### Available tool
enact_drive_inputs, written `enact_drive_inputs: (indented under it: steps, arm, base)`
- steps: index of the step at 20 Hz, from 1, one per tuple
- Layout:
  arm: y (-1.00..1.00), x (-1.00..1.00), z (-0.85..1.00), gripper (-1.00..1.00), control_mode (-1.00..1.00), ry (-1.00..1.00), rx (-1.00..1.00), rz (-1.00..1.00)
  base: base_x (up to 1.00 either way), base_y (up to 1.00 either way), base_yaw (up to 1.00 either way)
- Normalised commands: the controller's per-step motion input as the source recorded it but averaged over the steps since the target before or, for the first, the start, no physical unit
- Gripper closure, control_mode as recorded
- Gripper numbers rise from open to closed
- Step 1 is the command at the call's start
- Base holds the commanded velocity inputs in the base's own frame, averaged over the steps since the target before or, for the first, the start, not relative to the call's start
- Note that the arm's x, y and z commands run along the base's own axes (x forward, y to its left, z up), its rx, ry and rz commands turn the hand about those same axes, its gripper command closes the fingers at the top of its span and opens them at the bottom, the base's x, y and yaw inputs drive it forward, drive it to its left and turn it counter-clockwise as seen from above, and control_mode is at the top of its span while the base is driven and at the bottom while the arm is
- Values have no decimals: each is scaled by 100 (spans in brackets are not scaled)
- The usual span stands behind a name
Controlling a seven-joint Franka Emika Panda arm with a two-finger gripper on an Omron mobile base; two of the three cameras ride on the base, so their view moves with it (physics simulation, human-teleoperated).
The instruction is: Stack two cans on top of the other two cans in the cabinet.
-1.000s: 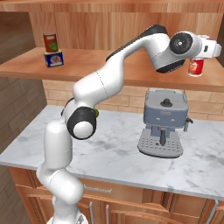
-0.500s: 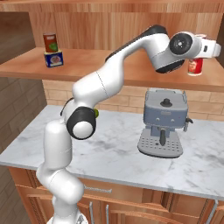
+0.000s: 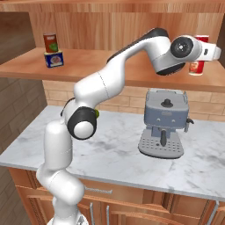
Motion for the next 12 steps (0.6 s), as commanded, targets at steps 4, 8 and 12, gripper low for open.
enact_drive_inputs:
  steps: [4,8,12]
  arm:
    - [-4,2,-5,-100,-100,0,0,0]
    - [-7,-3,-1,-100,-100,0,0,0]
    - [-8,-8,-1,-100,-100,0,0,0]
  base:
    - [0,0,0]
    - [0,0,0]
    - [0,0,0]
